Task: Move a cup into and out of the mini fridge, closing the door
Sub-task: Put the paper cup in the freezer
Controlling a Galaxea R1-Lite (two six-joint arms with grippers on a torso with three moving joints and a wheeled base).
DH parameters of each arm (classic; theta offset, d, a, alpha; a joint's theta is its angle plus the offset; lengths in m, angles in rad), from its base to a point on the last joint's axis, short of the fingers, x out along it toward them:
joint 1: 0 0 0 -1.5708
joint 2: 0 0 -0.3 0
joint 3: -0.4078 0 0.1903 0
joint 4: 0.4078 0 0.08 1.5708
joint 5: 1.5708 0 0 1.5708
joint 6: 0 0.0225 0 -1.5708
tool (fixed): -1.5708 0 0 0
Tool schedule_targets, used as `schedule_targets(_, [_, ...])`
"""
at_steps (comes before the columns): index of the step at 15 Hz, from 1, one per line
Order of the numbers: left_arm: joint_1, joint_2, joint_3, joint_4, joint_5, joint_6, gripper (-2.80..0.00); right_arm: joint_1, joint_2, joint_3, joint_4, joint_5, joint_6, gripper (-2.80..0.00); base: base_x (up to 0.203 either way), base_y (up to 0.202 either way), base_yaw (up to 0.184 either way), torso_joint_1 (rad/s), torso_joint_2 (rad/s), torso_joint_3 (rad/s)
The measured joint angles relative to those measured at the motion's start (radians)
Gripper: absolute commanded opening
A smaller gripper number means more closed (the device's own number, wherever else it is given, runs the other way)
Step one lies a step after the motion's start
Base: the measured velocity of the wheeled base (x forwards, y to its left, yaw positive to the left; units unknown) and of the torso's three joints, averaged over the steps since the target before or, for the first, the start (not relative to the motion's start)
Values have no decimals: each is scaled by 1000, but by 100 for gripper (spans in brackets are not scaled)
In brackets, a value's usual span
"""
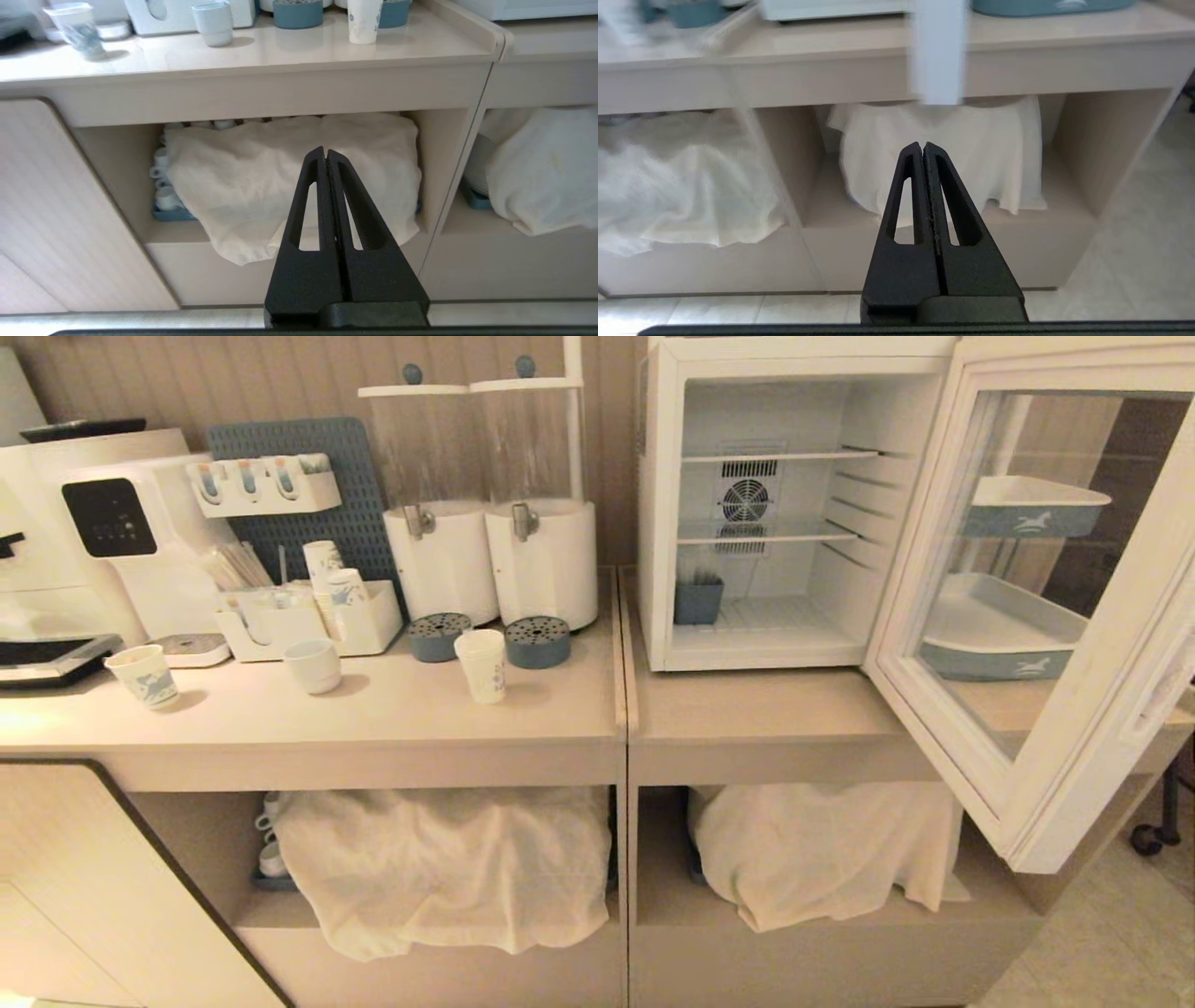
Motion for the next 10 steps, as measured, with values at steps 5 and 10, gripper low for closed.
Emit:
schedule_targets(5, [-2,0,0,0,1,0,-280,-2,0,0,-1,1,0,-280,-195,193,-1,3,0,4])
schedule_targets(10, [-2,0,0,-3,2,11,-280,-3,0,0,-4,1,0,-280,-178,193,2,1,5,2])
